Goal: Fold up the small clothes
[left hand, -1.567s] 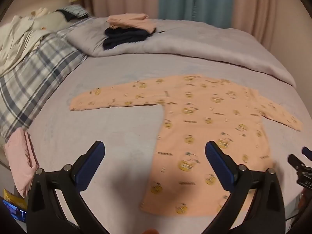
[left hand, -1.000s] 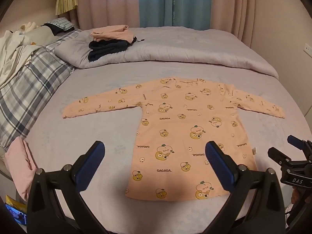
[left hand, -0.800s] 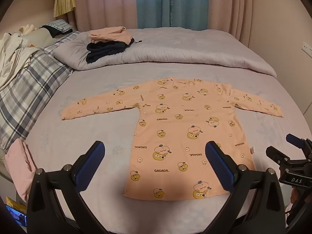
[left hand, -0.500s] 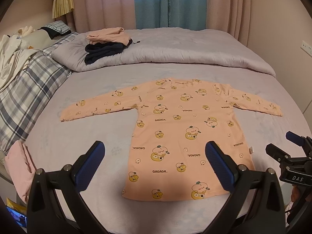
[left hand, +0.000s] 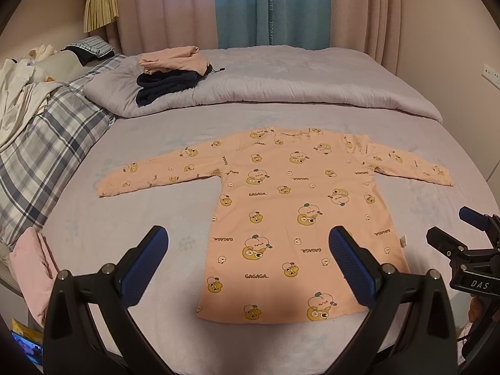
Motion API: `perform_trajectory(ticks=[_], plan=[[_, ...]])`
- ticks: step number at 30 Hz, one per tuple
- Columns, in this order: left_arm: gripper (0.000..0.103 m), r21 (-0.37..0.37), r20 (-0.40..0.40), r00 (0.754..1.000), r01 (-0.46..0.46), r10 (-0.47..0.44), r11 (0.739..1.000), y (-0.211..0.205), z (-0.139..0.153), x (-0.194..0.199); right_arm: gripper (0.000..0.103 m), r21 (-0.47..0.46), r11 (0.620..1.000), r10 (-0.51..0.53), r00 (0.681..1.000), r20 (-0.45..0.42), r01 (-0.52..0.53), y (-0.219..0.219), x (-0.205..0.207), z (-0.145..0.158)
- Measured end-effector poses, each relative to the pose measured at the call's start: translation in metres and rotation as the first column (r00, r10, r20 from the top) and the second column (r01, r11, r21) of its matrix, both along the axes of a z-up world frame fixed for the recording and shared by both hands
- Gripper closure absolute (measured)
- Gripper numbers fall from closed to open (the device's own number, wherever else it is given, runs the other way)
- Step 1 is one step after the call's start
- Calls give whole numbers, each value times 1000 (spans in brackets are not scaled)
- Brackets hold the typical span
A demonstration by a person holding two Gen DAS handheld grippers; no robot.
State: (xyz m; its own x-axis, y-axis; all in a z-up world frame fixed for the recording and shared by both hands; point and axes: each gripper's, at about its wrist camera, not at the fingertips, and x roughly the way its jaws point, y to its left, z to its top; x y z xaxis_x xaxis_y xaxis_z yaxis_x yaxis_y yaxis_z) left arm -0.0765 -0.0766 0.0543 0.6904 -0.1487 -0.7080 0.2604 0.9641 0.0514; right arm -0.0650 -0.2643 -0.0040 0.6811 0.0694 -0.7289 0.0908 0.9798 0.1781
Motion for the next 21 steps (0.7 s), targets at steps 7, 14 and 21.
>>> perform_trajectory(ticks=[7, 14, 21], plan=[[0, 1, 3, 1000, 5, -5, 1000, 3, 1, 2, 1, 3, 1000, -1, 1000, -1, 1, -1, 0, 0], [0, 4, 5, 1000, 6, -6, 1000, 3, -2, 2, 1, 3, 1000, -4, 1000, 0, 4, -1, 1, 1], [0, 5, 7, 1000, 10, -10, 1000, 5, -3, 1, 1, 3, 1000, -3, 1000, 1, 3, -2, 1, 0]])
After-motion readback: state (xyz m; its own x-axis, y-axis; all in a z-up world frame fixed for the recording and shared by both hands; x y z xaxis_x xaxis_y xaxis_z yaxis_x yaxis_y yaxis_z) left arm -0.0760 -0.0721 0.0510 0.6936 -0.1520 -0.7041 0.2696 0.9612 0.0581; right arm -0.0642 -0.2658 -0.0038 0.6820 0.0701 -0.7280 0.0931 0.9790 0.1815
